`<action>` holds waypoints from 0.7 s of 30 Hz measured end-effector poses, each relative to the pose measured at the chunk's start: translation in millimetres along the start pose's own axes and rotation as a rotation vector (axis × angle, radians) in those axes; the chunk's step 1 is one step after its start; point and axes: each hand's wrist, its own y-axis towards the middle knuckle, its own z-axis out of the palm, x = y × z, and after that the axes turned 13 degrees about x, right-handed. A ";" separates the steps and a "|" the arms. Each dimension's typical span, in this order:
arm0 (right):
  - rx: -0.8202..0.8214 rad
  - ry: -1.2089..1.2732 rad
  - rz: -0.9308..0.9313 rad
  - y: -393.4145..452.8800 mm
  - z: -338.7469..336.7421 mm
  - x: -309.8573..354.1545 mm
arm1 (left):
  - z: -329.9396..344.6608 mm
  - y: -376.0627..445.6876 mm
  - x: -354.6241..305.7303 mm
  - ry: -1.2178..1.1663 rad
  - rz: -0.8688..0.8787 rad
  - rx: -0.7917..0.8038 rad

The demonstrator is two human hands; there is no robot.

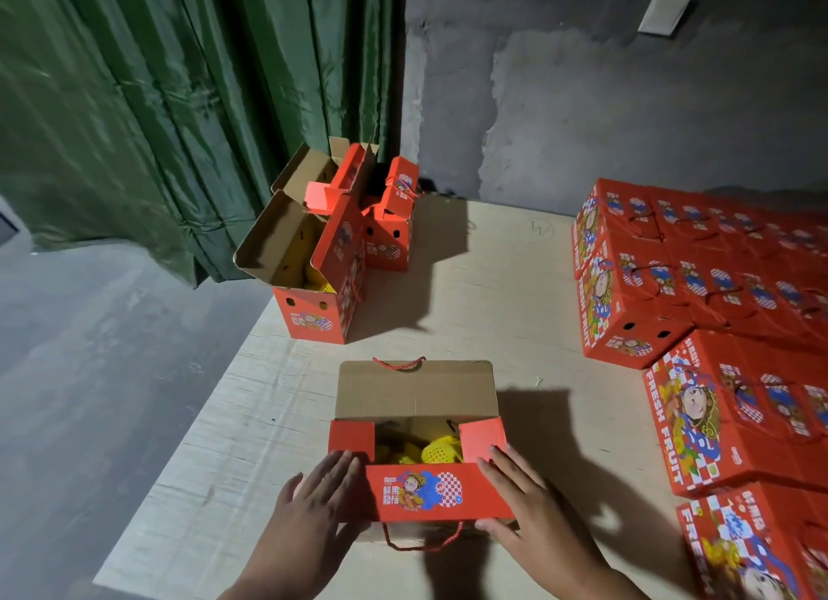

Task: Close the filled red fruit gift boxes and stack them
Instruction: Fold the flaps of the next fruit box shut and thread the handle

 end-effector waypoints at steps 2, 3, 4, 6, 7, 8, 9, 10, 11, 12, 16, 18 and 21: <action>0.009 -0.011 0.010 1.2 -0.5 0.0 | 4.3 -2.6 0.1 0.072 -0.004 -0.070; 0.018 -0.006 0.009 2.0 -0.9 -0.3 | 7.7 -2.4 1.3 0.094 -0.008 -0.099; 0.032 -0.001 0.005 2.8 -1.2 -0.5 | 10.4 -1.8 2.4 0.111 -0.006 -0.145; 0.062 -0.016 -0.003 6.9 -1.2 -1.4 | 13.7 1.9 4.7 0.142 0.003 -0.273; 0.083 -0.031 -0.004 9.4 -1.4 -2.0 | 13.5 4.6 5.3 0.127 0.011 -0.293; 0.105 -0.037 -0.002 12.0 -2.2 -2.7 | 12.5 7.2 5.6 0.105 0.016 -0.306; 0.121 -0.030 -0.002 13.5 -2.4 -3.7 | 11.2 9.4 5.8 0.079 0.019 -0.299; 0.119 -0.013 -0.008 14.1 -2.6 -4.7 | 10.5 12.0 7.7 0.060 0.031 -0.303; 0.104 0.005 -0.014 13.3 -2.3 -5.3 | 8.3 13.0 10.0 0.036 0.050 -0.292; 0.080 0.023 -0.017 11.9 -2.4 -5.1 | 5.2 14.4 12.4 0.015 0.064 -0.288; -0.092 0.257 -0.019 13.9 -2.9 -1.3 | -1.7 25.3 20.3 -0.246 0.063 -0.231; -0.126 0.377 0.028 20.6 -4.0 -1.3 | -4.7 34.3 20.7 -0.410 0.004 -0.283; -0.089 0.535 0.136 33.5 -7.6 0.9 | 1.8 46.5 23.1 -0.654 -0.109 -0.323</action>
